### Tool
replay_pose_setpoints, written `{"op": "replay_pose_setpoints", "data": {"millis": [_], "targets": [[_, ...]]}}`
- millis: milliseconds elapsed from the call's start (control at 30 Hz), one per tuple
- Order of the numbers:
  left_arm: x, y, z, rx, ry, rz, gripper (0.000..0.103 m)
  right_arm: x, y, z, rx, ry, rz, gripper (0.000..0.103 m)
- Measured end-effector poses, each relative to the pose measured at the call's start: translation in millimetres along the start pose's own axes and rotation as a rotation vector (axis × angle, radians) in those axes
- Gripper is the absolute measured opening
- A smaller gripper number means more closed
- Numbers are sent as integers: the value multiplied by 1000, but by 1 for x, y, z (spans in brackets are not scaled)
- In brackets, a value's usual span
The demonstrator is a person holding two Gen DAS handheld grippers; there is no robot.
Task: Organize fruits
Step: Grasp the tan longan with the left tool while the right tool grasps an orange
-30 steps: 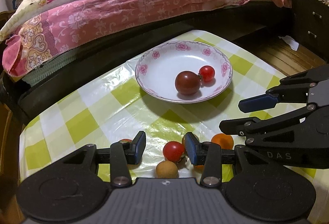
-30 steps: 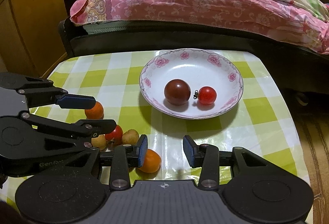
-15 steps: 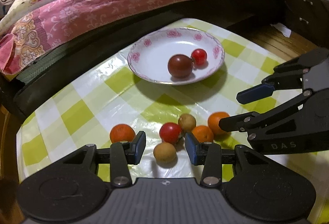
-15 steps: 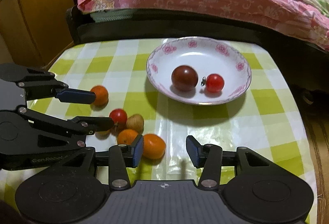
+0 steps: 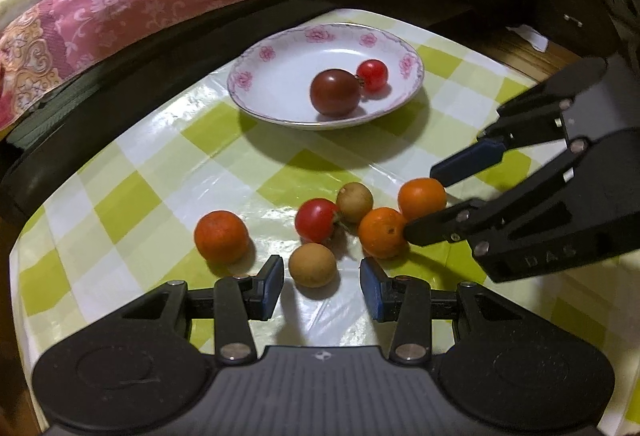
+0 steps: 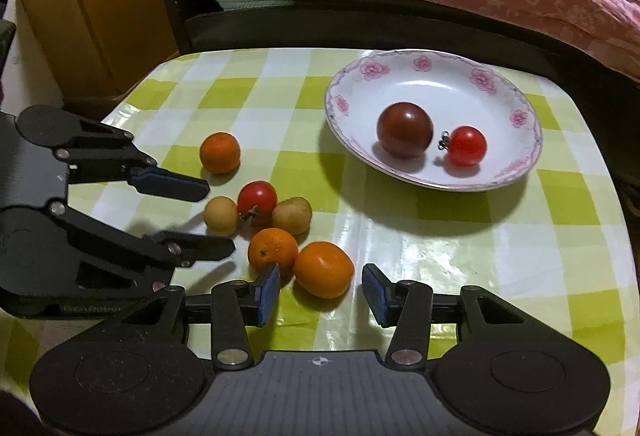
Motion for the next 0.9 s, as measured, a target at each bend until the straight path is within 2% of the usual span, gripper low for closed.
{"op": "replay_pose_setpoints", "data": {"millis": [67, 167, 267, 367, 567, 833, 900], "targets": [[0, 3, -1, -9, 16, -4, 49, 0, 0, -1, 5, 3, 9, 43], [0, 7, -1, -24, 38, -10, 49, -2, -2, -4, 23, 15, 32, 36], [0, 7, 0, -34, 41, -11, 49, -3, -2, -4, 27, 15, 40, 33], [-1, 7, -1, -38, 38, -14, 45, -4, -5, -5, 35, 3, 47, 30], [0, 7, 1, -54, 22, -23, 36, -5, -1, -5, 36, -15, 52, 35], [1, 7, -2, -48, 25, -29, 35, 0, 1, -2, 3, -59, 21, 35], [1, 7, -1, -48, 19, -28, 35, 1, 2, -2, -3, -61, 15, 31]]}}
Point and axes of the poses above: each gripper's, at about its wrist camera, not at the fingertips, and y roughly the way its jaws point, z to its left, x to its top, the point moved 10 cm from there along y, roughly the way its jaws point, and after that the axes turned 15 degrees about y, right-handed, at the moved point
